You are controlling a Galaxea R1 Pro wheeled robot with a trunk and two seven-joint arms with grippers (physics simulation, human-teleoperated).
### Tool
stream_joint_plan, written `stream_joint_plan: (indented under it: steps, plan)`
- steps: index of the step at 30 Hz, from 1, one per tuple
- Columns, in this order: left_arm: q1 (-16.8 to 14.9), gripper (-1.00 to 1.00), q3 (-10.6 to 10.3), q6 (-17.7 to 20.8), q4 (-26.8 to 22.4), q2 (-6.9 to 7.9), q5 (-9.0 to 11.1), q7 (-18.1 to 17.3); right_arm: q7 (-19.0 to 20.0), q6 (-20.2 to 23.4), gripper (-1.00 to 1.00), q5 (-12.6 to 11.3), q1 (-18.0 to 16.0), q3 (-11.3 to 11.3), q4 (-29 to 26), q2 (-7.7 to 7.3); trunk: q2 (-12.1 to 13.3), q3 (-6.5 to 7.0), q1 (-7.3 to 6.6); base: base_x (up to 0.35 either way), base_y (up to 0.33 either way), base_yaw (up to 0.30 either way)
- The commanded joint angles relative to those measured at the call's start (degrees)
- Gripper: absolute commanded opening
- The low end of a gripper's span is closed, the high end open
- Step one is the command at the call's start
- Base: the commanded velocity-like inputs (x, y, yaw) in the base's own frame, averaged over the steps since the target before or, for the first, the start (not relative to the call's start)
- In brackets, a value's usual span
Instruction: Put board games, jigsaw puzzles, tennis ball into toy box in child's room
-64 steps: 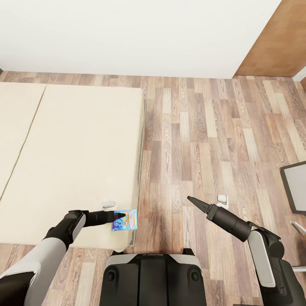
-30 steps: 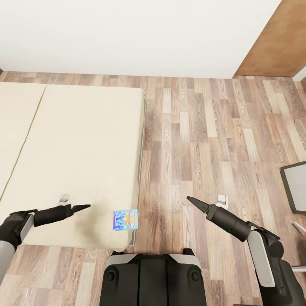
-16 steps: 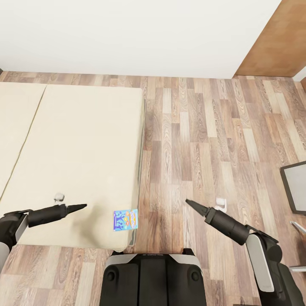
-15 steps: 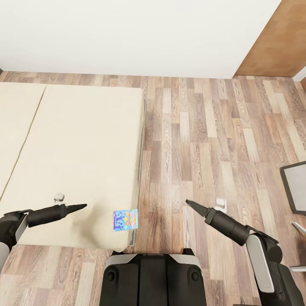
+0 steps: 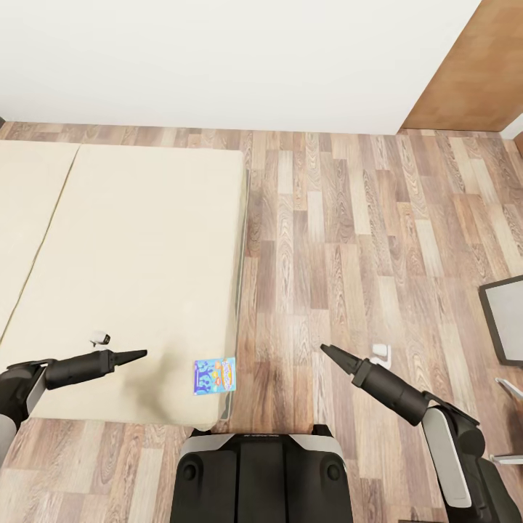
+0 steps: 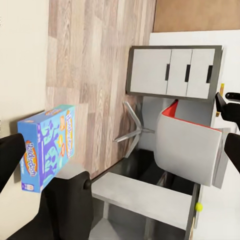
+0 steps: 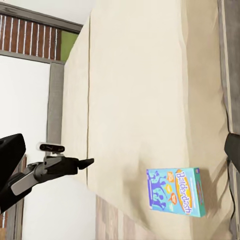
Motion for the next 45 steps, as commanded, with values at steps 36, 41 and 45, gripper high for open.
stream_joint_plan:
  steps: [36,41,45]
  plan:
    - [0.29,1.00,0.03,-0.25,0.20,-0.25,-0.24,0.41,0.39,-1.06,1.00,-0.36,1.36,-0.28,0.23,-0.05,-0.08,-0.06,0.03,0.000,0.000,0.000]
    - [0.30,1.00,-0.07,-0.27,0.20,-0.51,-0.24,0.60,0.13,-2.36,1.00,-0.24,2.34,-0.34,0.28,-0.10,-0.08,-0.06,0.03,0.000,0.000,0.000]
    - [0.30,1.00,-0.08,-0.27,0.19,-0.58,-0.24,0.98,0.06,-2.72,1.00,-0.30,2.60,-0.54,0.39,-0.16,-0.08,-0.05,0.03,0.000,0.000,0.000]
